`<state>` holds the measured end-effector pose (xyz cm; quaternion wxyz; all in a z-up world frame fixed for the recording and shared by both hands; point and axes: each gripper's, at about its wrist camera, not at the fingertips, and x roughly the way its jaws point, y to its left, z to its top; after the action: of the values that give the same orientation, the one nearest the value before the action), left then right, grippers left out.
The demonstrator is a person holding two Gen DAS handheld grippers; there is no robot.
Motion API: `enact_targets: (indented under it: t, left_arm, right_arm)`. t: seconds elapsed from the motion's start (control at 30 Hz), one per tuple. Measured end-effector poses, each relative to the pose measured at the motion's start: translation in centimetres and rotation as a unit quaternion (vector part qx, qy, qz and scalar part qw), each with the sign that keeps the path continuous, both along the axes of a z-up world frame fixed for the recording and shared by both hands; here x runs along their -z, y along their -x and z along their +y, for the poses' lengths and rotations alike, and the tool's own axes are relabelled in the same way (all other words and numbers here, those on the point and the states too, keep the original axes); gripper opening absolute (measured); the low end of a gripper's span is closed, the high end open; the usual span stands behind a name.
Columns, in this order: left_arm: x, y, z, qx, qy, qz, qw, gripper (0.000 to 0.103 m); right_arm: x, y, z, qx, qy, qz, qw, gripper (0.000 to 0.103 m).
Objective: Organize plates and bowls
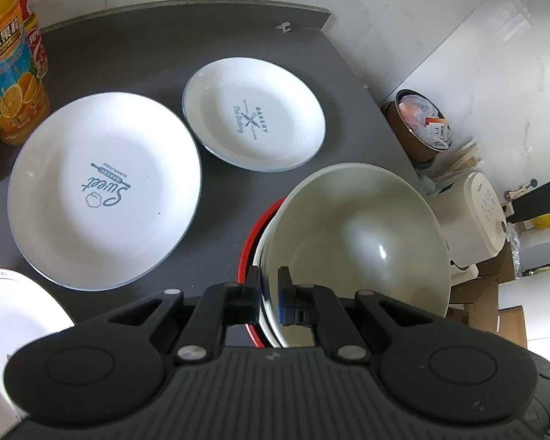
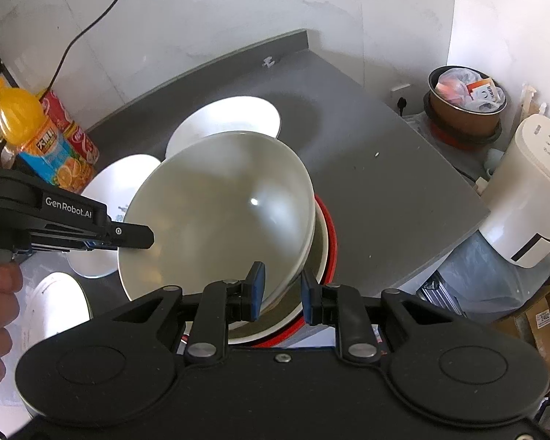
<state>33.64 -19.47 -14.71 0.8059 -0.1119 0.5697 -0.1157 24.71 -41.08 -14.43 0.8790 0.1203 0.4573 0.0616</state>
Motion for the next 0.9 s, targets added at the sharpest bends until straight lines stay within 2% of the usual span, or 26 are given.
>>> enact_targets:
  t: [0.13,0.23,0.5,0.57,0.7,0.8,0.9]
  left_arm:
    - [0.7,0.0,0.0,-0.006,0.0,0.011,0.9999,0.005]
    - [0.8,0.1,-0.2,-0.005,-0.004,0.004,1.0,0.005]
    - [0.4,-0.3,-0.1,-0.024,-0.006,0.003,0.9997,0.005]
    - [0.4,-0.4,0.0,-0.03,-0.007,0.002,0.9995,0.006]
    - [0.3,-0.5,0.3,-0.048,-0.005,0.006,0.9988,0.009]
    - [0.1,-0.5,0.5,-0.062,0.002,0.007,0.998,0.009]
    - [-0.5,-0.3,0.9,-0.089,0.01,0.002,0.9959,0.01]
  right_arm:
    - [0.3,-0.2,0.0,-0.01,0.0,0.006,1.0,0.024]
    - [0.7,-0.5,-0.4,-0.019,-0.01,0.019,1.0,0.028]
    - [0.0,-0.5,-1.9,-0.043,-0.009,-0.007,0.999,0.03]
    - [0.1,-0.9,-2.4,-0.051,-0.008,-0.008,0.999,0.029]
    - [0.6,-1.8,-3.0,-0.081,-0.019,-0.009,0.997,0.015]
    - [1.0,-2.2,-3.0,-0.106,-0.015,-0.004,0.994,0.016]
    - [1.2,-2.9,-3.6,-0.123,-0.034,0.014,0.992,0.018]
